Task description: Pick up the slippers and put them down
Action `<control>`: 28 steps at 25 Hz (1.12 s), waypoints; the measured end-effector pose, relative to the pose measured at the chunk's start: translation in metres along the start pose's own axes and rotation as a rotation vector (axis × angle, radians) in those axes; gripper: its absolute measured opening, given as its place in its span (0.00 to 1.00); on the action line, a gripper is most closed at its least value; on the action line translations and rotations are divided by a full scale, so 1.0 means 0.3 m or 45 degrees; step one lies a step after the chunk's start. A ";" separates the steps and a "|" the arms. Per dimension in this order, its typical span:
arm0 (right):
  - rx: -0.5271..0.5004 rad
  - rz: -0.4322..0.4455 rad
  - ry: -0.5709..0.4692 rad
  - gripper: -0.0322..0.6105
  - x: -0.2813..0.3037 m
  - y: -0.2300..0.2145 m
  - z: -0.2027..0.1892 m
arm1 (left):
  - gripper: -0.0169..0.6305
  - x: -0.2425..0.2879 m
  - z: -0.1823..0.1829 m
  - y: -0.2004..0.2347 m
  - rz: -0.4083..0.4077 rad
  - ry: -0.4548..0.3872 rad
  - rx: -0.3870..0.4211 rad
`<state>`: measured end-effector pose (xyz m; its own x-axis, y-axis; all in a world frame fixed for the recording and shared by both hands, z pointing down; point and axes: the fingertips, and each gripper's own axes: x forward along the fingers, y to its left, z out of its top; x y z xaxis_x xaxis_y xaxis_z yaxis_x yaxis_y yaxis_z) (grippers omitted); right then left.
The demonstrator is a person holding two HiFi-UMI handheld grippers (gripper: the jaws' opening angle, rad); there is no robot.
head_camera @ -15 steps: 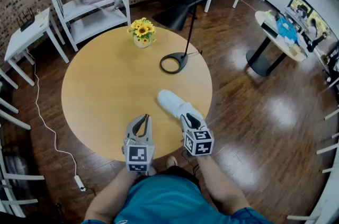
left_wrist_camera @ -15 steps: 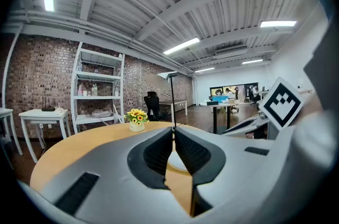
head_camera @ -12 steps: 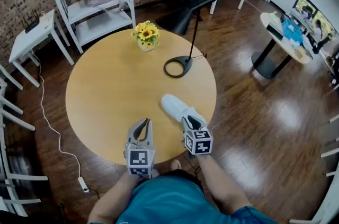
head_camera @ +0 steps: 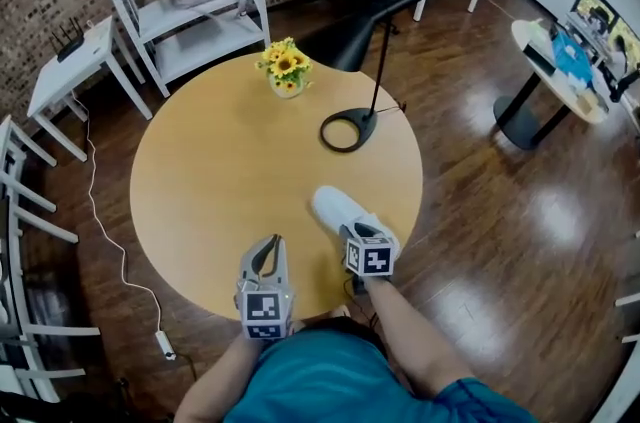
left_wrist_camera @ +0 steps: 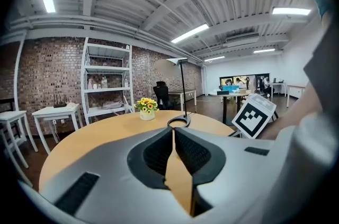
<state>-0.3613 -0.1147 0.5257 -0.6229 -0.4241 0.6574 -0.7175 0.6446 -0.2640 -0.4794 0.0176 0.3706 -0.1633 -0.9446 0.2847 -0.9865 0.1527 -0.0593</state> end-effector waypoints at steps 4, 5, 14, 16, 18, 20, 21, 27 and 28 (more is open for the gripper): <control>0.003 -0.007 0.054 0.32 0.069 -0.007 -0.021 | 0.05 0.021 -0.019 0.001 0.005 0.011 0.002; -0.011 -0.020 0.067 0.31 0.084 -0.009 -0.024 | 0.05 0.024 -0.023 0.002 0.005 0.016 0.004; -0.103 -0.065 0.017 0.09 0.005 0.011 -0.018 | 0.05 -0.004 -0.021 -0.021 -0.036 0.020 0.010; -0.116 -0.060 -0.029 0.09 -0.054 0.032 -0.009 | 0.05 -0.016 -0.020 -0.034 -0.059 0.012 0.012; -0.136 -0.069 -0.078 0.09 -0.118 0.053 -0.001 | 0.05 -0.024 -0.017 -0.046 -0.087 0.001 0.010; -0.148 -0.095 -0.118 0.09 -0.189 0.062 -0.004 | 0.05 -0.032 -0.015 -0.071 -0.130 -0.015 0.007; -0.146 -0.110 -0.134 0.09 -0.226 0.066 -0.011 | 0.05 -0.037 -0.017 -0.087 -0.156 -0.023 0.006; -0.112 -0.216 -0.225 0.09 -0.414 0.084 -0.058 | 0.04 -0.069 -0.039 -0.183 -0.307 -0.053 0.013; -0.105 -0.242 -0.239 0.09 -0.449 0.077 -0.063 | 0.04 -0.075 -0.037 -0.207 -0.335 -0.059 0.019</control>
<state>-0.2880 -0.0307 0.4443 -0.5321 -0.6476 0.5454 -0.8038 0.5888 -0.0851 -0.4145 0.0326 0.3784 0.0998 -0.9635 0.2484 -0.9946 -0.1039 -0.0033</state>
